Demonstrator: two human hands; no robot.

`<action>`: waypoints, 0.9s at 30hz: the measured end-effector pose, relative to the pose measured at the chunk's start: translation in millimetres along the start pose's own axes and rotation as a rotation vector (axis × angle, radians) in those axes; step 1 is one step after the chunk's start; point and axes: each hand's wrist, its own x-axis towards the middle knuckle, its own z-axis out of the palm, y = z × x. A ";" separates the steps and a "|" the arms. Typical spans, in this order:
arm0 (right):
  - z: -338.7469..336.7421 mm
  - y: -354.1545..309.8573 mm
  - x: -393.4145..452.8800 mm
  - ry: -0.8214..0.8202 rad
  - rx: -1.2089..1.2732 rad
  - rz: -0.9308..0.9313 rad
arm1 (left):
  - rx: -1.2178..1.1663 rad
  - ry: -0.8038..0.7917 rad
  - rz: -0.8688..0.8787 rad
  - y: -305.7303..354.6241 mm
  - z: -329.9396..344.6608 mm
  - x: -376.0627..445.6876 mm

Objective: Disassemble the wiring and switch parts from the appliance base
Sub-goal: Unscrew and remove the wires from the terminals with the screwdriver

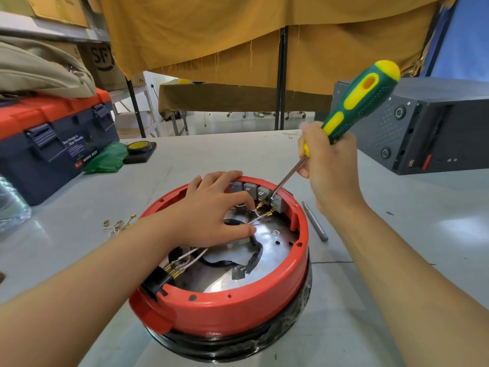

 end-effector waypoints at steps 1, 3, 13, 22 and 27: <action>0.2 -0.2 -0.2 -0.014 -0.012 -0.018 | -0.001 0.000 0.002 -0.3 0.0 0.1; 2.7 0.6 -2.3 -0.061 -0.040 -0.051 | 0.000 0.003 0.006 -1.2 0.5 0.3; 6.6 -3.4 -10.0 -0.162 -0.167 -0.129 | -0.011 -0.013 0.029 -2.4 -1.6 -0.8; 10.4 -17.5 -13.1 -0.206 -0.218 -0.184 | 0.040 -0.072 0.057 1.7 -6.5 -6.5; 1.8 -18.5 -18.2 -0.192 -0.181 -0.118 | 0.074 -0.105 0.054 6.6 -10.5 -13.1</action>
